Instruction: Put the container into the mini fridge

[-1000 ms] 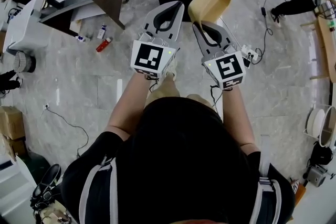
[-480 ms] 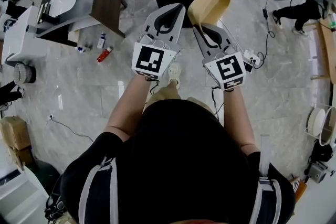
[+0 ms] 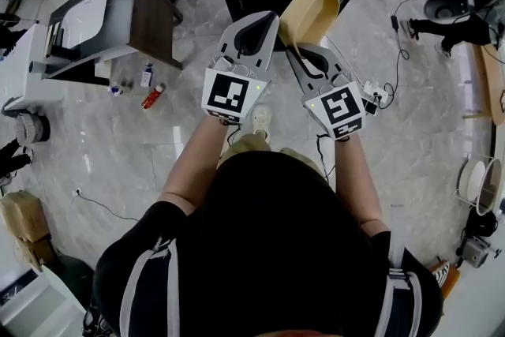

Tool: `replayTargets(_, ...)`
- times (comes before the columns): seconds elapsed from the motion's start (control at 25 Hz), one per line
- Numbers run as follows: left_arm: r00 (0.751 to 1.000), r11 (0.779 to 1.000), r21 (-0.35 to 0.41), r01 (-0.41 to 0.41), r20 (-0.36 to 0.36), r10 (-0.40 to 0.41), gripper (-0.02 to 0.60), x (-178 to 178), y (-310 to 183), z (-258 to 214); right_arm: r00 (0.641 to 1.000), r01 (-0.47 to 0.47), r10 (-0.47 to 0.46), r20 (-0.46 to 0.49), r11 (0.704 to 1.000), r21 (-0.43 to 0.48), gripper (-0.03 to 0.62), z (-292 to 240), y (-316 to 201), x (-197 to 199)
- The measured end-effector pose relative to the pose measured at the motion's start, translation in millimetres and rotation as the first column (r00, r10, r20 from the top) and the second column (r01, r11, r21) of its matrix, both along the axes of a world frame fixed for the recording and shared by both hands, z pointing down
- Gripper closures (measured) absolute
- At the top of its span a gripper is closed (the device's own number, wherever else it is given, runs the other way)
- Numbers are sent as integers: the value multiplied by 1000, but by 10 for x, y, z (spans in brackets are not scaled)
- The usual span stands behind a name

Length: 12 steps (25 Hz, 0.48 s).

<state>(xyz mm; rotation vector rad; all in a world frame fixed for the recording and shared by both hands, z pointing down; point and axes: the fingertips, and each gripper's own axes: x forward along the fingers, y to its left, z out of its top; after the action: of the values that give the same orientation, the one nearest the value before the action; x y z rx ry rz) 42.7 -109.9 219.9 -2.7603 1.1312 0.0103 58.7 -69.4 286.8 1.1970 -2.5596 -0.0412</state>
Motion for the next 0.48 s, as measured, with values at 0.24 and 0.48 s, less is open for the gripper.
replayTargets(0.24, 1000, 1000, -7, -14, 8, 14, 558, -47, -499, 34, 1000, 1, -1, -13, 1000, -26, 556, 61, -465, -53)
replayTargets(0.48, 999, 999, -25, -40, 9, 40, 558, -28, -927, 182, 999, -5, 3, -42, 998, -60, 556, 232, -842, -70)
